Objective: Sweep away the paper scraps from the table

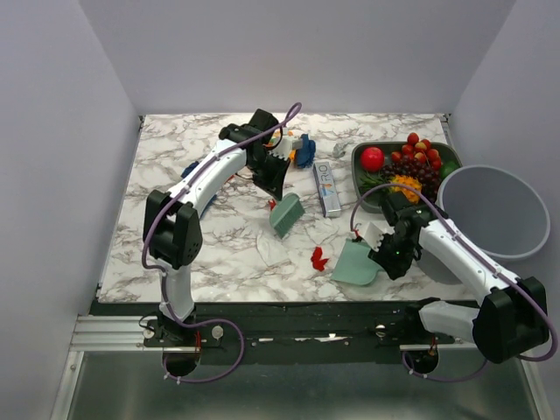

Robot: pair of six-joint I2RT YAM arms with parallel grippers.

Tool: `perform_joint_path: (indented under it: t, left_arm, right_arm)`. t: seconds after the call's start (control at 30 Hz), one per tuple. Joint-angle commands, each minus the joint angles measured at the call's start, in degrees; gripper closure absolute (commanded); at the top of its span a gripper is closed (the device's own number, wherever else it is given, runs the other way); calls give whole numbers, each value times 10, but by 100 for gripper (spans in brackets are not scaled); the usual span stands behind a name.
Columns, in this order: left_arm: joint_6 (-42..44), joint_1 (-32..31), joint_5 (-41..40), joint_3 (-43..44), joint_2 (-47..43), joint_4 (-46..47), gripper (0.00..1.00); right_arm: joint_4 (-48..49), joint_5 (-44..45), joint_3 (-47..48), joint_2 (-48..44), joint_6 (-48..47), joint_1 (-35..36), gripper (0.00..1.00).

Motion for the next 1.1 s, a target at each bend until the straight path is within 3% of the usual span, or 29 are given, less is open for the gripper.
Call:
perform_joint_path:
  t: [0.0, 0.33, 0.67, 0.9, 1.07]
  left_arm:
    - [-24, -6, -10, 22, 34, 7, 100]
    - [-45, -56, 135, 26, 92, 17, 100]
    - [-49, -108, 231, 99, 96, 16, 100]
    - [-13, -80, 216, 133, 53, -4, 100]
    - [26, -68, 131, 155, 34, -26, 100]
  right_arm:
    - [-22, 0, 19, 19, -14, 5, 99]
    - [-3, -29, 30, 26, 19, 5, 99]
    - [25, -10, 38, 50, 34, 5, 99]
    - [19, -7, 9, 18, 38, 4, 99]
    - [-8, 11, -26, -24, 17, 4, 99]
